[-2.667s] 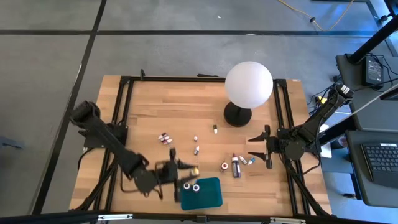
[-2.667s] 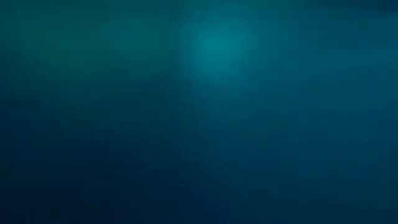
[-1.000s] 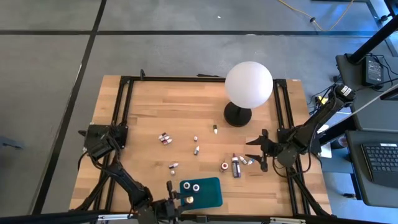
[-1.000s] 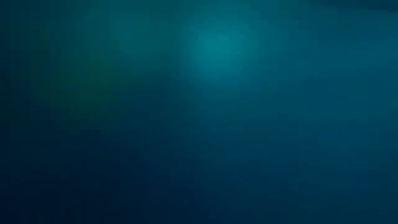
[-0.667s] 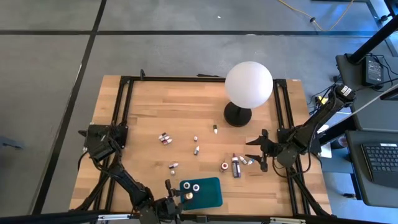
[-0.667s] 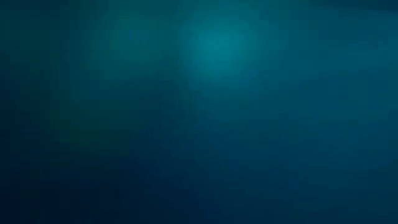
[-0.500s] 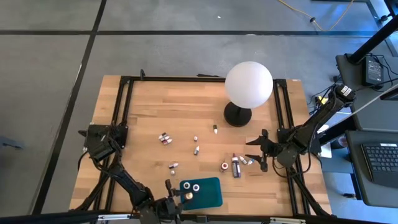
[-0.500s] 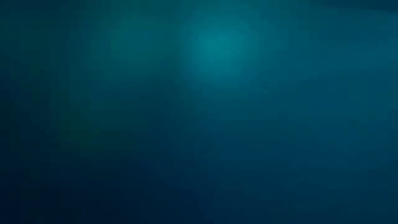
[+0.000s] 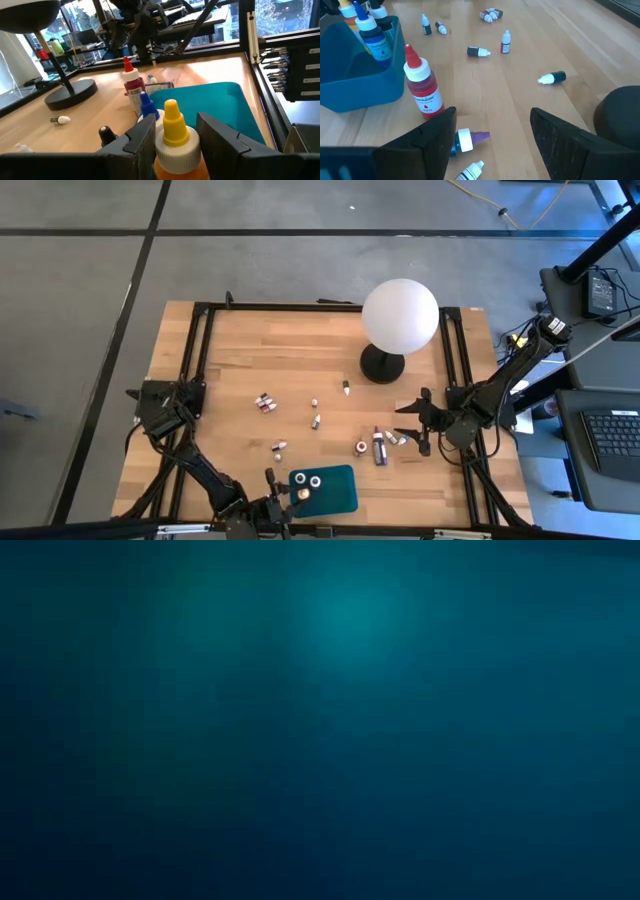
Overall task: Pick & Place food coloring
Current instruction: Put the large yellow food coloring bottle into the blue bin, then put the large red food coloring bottle into the blue bin
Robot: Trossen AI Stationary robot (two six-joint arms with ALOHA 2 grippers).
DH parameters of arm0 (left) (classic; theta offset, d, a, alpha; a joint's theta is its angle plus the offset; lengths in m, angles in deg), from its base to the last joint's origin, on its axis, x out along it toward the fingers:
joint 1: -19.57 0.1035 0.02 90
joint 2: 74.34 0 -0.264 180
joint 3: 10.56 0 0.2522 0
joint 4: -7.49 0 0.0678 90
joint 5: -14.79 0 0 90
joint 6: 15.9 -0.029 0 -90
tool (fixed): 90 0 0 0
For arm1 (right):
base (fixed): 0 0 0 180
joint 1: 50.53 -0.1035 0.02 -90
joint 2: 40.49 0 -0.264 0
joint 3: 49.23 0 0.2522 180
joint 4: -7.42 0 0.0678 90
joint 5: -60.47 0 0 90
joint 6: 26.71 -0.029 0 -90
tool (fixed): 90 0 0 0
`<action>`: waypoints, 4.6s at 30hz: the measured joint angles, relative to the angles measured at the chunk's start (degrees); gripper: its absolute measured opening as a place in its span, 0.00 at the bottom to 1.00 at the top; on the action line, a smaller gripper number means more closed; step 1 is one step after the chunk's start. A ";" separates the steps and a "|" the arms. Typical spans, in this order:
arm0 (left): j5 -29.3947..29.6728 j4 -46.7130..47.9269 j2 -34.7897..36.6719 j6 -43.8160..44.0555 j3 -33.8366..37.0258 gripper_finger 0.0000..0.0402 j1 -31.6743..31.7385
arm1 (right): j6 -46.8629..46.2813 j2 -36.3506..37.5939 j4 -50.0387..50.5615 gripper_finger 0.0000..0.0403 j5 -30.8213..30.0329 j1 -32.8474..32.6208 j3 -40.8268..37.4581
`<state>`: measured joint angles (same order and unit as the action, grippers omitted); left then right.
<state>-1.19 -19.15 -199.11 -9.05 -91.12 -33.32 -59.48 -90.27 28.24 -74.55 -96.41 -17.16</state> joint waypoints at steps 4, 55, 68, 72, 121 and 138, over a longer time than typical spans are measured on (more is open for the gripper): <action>0.04 0.14 0.00 -0.02 0.00 0.36 0.00 | 0.00 0.00 0.01 0.64 0.00 -0.01 0.00; 2.91 -1.40 10.03 -6.62 0.00 0.36 -1.50 | 13.31 -9.07 -27.67 0.64 4.52 0.39 -0.02; 2.84 -1.41 10.01 -6.60 0.00 0.36 -1.24 | 18.40 -28.46 -42.99 0.64 7.81 5.29 2.30; 2.84 -1.41 10.01 -6.60 0.00 0.36 -1.26 | 18.89 -32.85 -42.98 0.64 10.39 7.13 5.20; 2.84 -1.41 9.99 -7.04 0.00 0.36 -1.34 | 30.97 -38.51 -26.01 0.30 19.57 4.12 33.89; -2.97 -1.41 9.99 -6.05 0.00 0.37 -1.39 | 32.21 -65.46 -27.97 0.30 24.12 5.51 52.48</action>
<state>-4.16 -20.55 -189.12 -15.10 -91.12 -34.71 -27.27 -155.73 0.27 -50.43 -90.89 35.32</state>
